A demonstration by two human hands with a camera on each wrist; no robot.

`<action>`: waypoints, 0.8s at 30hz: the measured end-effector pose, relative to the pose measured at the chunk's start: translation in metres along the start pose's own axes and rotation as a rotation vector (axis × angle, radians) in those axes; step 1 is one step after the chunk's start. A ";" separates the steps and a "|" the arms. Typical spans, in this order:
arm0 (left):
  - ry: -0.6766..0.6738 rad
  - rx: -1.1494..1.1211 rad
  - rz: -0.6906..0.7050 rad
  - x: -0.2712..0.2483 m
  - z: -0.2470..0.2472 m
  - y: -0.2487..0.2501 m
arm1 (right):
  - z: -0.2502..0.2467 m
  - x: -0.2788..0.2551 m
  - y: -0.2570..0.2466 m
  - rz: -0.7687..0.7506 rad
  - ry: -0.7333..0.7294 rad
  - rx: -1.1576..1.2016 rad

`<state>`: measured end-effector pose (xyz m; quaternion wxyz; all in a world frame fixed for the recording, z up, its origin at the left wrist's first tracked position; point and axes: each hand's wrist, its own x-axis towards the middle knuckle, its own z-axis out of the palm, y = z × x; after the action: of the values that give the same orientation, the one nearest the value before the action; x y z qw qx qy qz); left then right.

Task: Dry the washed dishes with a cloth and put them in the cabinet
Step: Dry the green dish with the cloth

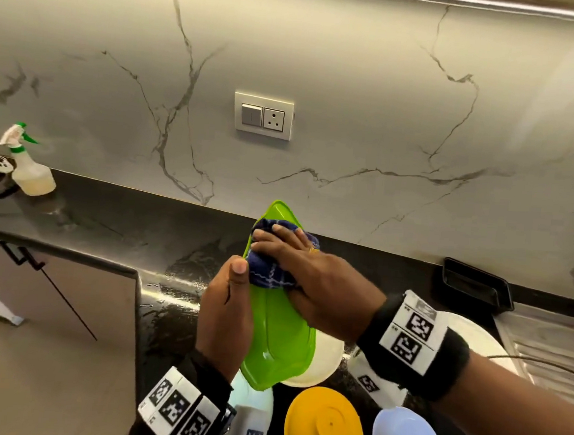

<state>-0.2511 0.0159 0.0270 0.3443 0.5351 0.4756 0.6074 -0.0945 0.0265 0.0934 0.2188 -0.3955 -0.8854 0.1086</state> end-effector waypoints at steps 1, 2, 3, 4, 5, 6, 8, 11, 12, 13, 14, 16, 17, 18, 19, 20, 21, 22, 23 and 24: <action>-0.001 0.014 0.001 -0.001 -0.001 -0.001 | -0.001 0.001 0.003 0.021 0.032 0.016; -0.004 0.036 0.012 -0.002 -0.002 -0.002 | -0.003 0.004 0.010 0.079 0.085 0.036; -0.009 0.062 0.028 -0.003 -0.002 -0.002 | -0.006 0.006 0.017 0.160 0.148 0.069; -0.016 0.085 0.046 -0.003 -0.002 -0.002 | -0.010 0.008 0.022 0.231 0.193 0.089; -0.027 0.098 0.060 -0.004 -0.002 -0.001 | -0.013 0.008 0.023 0.267 0.212 0.084; -0.034 0.092 0.061 -0.004 -0.001 0.001 | -0.014 0.007 0.019 0.255 0.207 0.066; -0.033 0.038 0.053 -0.003 -0.001 0.002 | -0.010 0.002 0.004 0.146 0.147 0.025; -0.024 -0.031 0.034 0.001 -0.002 -0.004 | -0.001 -0.007 -0.011 0.002 0.019 0.004; -0.035 -0.079 0.001 0.002 -0.001 -0.006 | 0.001 -0.010 -0.012 0.000 0.008 0.010; -0.051 -0.139 -0.040 0.001 0.000 -0.006 | 0.002 -0.013 -0.012 0.005 0.006 0.017; -0.067 -0.202 -0.087 0.001 0.001 -0.005 | 0.002 -0.015 -0.011 0.005 -0.001 0.021; -0.119 -0.360 -0.206 0.000 0.002 -0.002 | 0.003 -0.019 -0.009 -0.014 -0.043 0.026; -0.153 -0.450 -0.277 0.001 0.002 -0.001 | 0.004 -0.022 -0.008 -0.029 -0.072 0.026; -0.185 -0.518 -0.335 0.003 0.002 0.002 | 0.005 -0.024 -0.007 -0.043 -0.100 0.021; -0.205 -0.550 -0.376 0.006 0.001 0.002 | 0.008 -0.027 -0.007 -0.052 -0.124 0.010; -0.214 -0.565 -0.410 0.007 0.001 0.001 | 0.011 -0.031 -0.006 -0.054 -0.144 -0.008; -0.224 -0.569 -0.438 0.008 0.002 0.000 | 0.014 -0.035 -0.005 -0.051 -0.152 -0.029; -0.237 -0.570 -0.469 0.008 0.002 -0.001 | 0.018 -0.039 -0.003 -0.049 -0.157 -0.040; -0.252 -0.570 -0.503 0.007 0.003 -0.002 | 0.022 -0.043 0.000 -0.045 -0.166 -0.041; -0.270 -0.568 -0.538 0.006 0.003 -0.003 | 0.024 -0.046 0.002 -0.042 -0.173 -0.038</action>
<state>-0.2491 0.0227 0.0263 0.6840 0.3502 0.3624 0.5275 -0.0770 -0.0067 0.0576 0.1361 -0.3700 -0.9110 0.1210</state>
